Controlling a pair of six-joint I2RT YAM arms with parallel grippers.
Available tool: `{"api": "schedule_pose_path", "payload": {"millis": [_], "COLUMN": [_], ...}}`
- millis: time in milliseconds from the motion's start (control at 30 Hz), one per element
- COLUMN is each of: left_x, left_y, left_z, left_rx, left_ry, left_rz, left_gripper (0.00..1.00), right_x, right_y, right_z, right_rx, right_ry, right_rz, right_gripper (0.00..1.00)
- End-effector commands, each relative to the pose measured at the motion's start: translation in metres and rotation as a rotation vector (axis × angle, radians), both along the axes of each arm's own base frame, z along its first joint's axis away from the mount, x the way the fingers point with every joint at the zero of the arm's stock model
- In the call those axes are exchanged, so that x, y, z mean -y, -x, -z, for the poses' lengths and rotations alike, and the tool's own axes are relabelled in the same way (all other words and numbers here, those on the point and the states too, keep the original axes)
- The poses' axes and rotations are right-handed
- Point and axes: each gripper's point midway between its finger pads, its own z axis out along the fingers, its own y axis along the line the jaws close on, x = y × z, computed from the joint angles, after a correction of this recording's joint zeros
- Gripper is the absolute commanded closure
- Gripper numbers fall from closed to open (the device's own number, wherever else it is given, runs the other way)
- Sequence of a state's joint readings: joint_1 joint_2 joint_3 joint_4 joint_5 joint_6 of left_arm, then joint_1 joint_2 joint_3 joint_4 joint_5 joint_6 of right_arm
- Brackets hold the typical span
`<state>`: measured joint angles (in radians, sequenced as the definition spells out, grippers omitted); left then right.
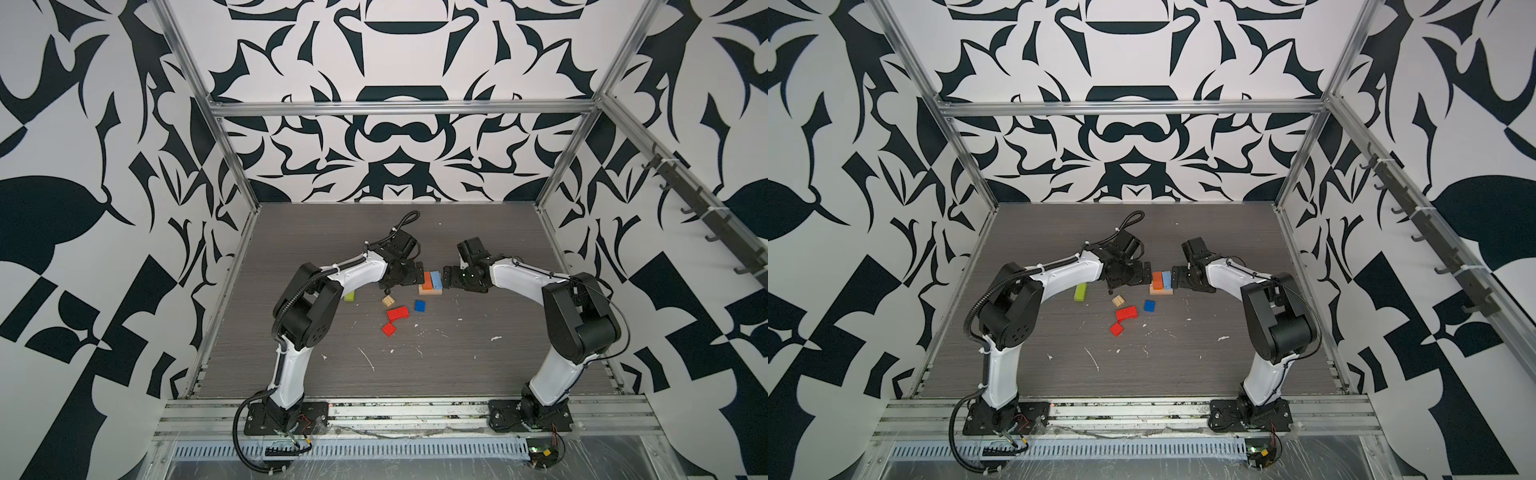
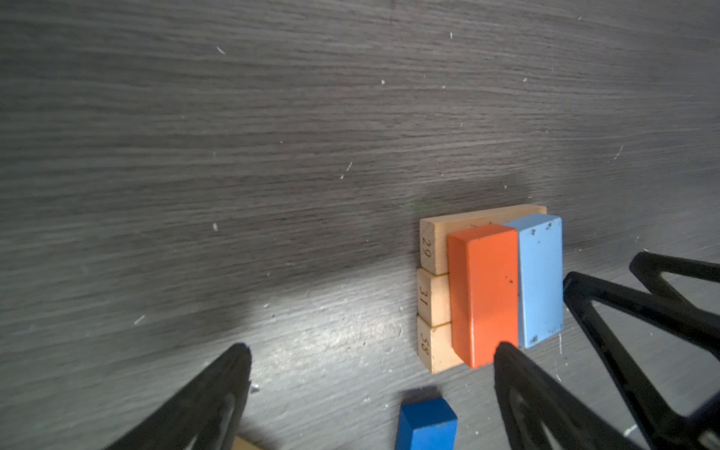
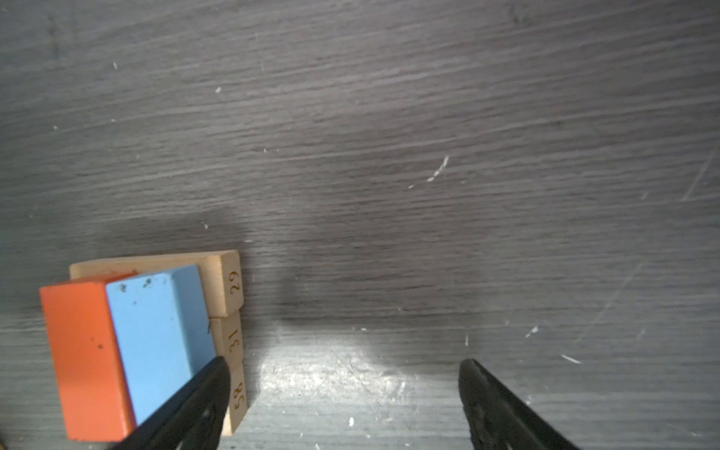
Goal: Build the wood block tower
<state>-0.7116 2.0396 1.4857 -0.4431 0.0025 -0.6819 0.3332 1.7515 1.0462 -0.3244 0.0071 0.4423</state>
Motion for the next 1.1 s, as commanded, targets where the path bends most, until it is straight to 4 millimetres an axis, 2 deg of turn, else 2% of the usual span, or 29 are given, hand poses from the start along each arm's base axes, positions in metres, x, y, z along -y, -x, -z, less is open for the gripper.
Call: {"api": "schedule_pose_path", "payload": {"millis": [0,1067], "left_x": [-0.0044,-0.0023], "left_y": [0.0003,0.0004], "left_z": [0.0093,0.0086], "left_rx": [-0.029,-0.032], "left_ry": [-0.037,-0.033], "left_rz": [-0.007,-0.003], "left_gripper": [0.01,0.0], "right_x": [-0.0036,-0.008], "right_y": [-0.0113,-0.0086], "right_z": [-0.0141,-0.012], "right_rx": [0.042,0.033], "right_ry": [-0.025,-0.043], "right_rz": [0.001,-0.022], "right_gripper": [0.05,0.06]}}
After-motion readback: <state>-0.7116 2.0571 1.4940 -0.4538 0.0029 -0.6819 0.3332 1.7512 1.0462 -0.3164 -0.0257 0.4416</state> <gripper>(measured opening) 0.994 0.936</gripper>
